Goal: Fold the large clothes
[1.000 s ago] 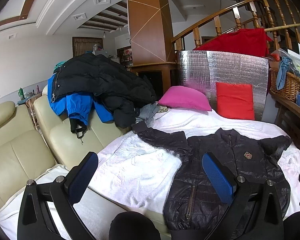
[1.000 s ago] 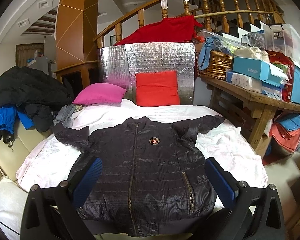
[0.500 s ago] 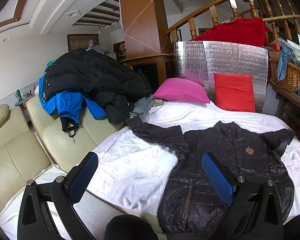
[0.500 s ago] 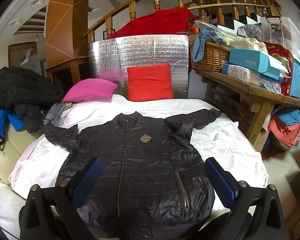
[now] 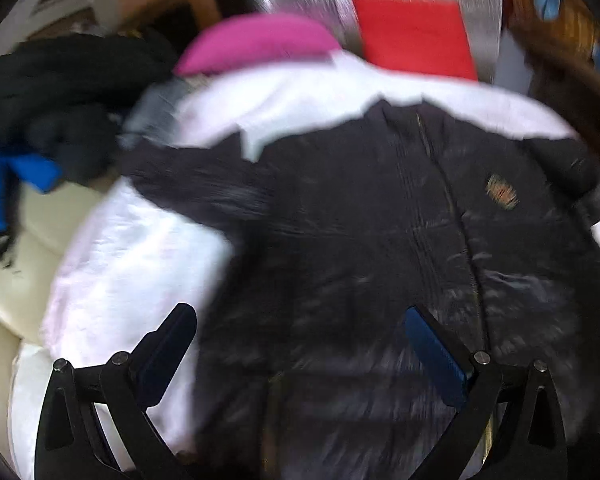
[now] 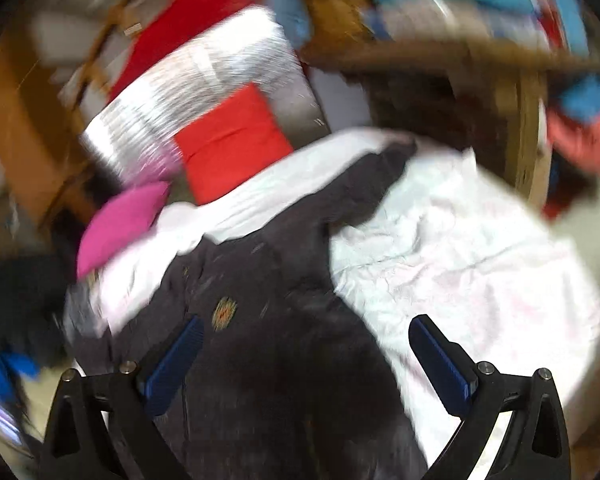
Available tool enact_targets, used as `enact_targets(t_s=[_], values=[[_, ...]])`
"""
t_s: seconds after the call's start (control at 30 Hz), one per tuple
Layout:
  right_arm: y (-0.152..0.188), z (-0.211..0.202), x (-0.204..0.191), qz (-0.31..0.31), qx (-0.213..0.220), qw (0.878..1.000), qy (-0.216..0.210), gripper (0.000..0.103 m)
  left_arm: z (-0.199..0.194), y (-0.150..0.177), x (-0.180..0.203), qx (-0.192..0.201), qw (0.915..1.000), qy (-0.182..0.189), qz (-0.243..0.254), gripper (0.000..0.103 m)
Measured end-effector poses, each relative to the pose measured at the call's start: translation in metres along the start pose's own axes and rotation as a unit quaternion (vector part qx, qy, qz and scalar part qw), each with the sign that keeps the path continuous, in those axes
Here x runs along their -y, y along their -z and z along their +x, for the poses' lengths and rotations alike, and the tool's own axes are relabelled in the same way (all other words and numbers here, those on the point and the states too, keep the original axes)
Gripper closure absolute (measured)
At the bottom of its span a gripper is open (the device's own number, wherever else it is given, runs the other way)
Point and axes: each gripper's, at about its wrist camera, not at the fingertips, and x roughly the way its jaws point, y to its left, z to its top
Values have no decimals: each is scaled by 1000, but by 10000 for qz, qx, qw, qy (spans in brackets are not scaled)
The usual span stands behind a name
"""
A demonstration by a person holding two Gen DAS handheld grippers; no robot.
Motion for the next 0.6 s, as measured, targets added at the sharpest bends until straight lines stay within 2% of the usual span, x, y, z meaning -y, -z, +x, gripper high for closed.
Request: enact_targets(t_s=[0.07,0.2,0.27,0.33,0.4,0.5,0.6], values=[[-27,37,45,787,-80,9965,-263,0,32,-10,14,-148,9999,27,53,0],[-63,100,93,1553,-238,9850,-717,0,73,-27,32,-209,9996,164,66,0],[-82,134,109,1912,-272,9747,-1128,0,86,-27,36,-247,9993,176,195,0],[-95,161,121,2185,-219,9684,-1183,1,101,-23,40,-402,9985,218,306,0],[-106,187,129,2351,-217,9638,-1237,5,100,-21,37,-305,9987,340,227,0],[-120,221,142,2597,-256,9573,-1245,15,105,-24,34,-319,9978,500,300,0],[-131,253,159,2888,-258,9493,-1213,26,110,-23,26,-278,9973,674,98,0]])
